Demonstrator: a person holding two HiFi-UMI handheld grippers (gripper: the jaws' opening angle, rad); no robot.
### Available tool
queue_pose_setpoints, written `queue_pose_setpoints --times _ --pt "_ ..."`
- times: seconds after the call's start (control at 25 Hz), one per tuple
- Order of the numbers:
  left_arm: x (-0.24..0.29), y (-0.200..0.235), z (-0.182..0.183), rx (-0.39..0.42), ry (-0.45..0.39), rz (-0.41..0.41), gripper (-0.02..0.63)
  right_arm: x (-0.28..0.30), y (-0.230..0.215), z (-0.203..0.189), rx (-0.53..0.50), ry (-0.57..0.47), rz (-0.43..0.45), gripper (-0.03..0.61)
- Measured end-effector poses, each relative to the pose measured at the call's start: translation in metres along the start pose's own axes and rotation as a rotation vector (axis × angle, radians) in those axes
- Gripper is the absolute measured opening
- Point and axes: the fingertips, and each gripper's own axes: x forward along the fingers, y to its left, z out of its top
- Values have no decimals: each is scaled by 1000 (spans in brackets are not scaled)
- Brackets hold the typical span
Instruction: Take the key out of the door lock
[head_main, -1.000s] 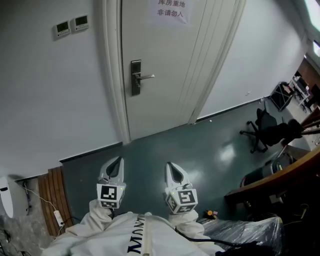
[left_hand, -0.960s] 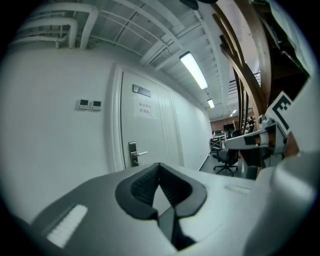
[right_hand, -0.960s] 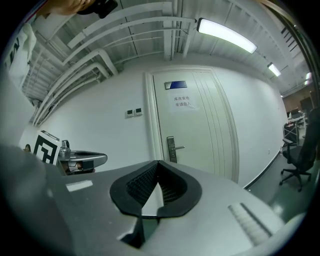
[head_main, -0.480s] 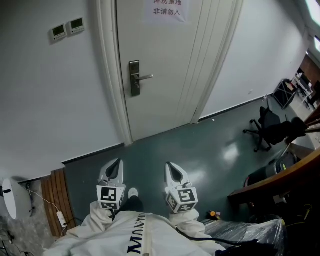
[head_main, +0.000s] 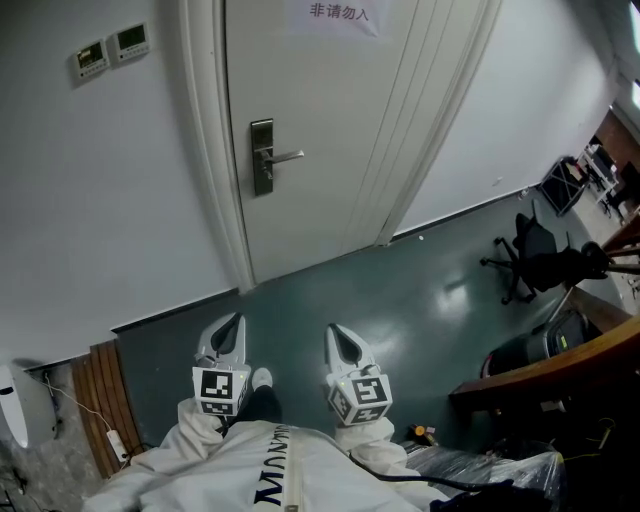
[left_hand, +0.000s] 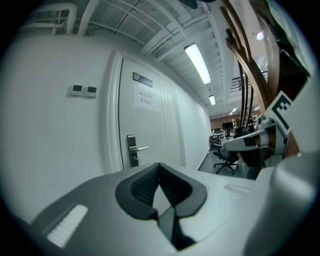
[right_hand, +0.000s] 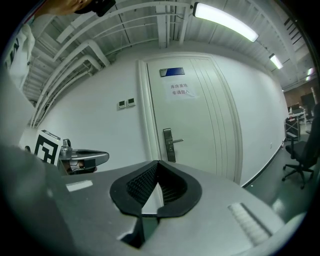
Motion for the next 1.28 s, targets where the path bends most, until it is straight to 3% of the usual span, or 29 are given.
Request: queue_pose_setpoints --times 0.56,1.28 --pt "108 82 7 7 13 -19 0 128 -18 28 -3 17 -16 0" --pt "170 163 1 -13 11 -17 0 230 -22 46 -5 38 -53 0"
